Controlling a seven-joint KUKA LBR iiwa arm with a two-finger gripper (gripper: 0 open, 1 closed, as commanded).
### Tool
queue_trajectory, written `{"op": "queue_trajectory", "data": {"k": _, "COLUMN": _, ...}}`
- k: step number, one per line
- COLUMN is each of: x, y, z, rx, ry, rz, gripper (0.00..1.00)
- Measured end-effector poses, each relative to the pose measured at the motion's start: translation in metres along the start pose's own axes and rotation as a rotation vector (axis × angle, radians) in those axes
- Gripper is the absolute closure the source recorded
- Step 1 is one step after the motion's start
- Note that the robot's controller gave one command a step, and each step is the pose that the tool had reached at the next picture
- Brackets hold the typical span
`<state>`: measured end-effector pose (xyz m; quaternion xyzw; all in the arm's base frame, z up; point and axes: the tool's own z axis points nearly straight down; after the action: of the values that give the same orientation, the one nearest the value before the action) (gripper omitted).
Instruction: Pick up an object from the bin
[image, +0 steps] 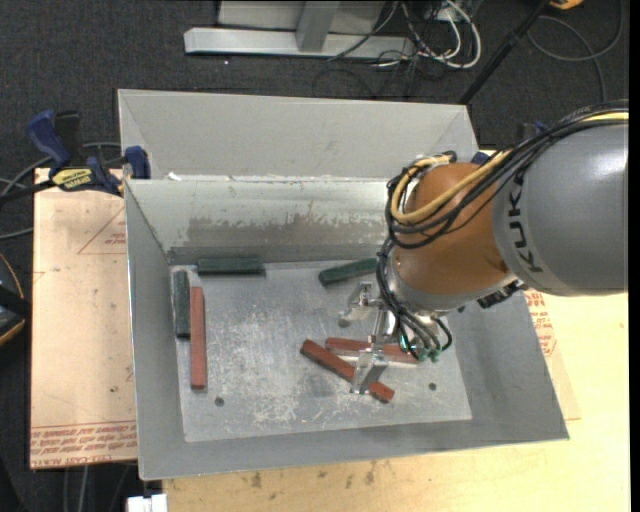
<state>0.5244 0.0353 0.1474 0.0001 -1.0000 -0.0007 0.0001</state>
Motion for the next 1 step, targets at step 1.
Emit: {"op": "queue_trajectory", "data": {"k": 1, "x": 0.0000, "y": -0.0001, "z": 0.0000, "rx": 0.000, "ry": 0.000, "rz": 0.001, "gripper": 0.00}}
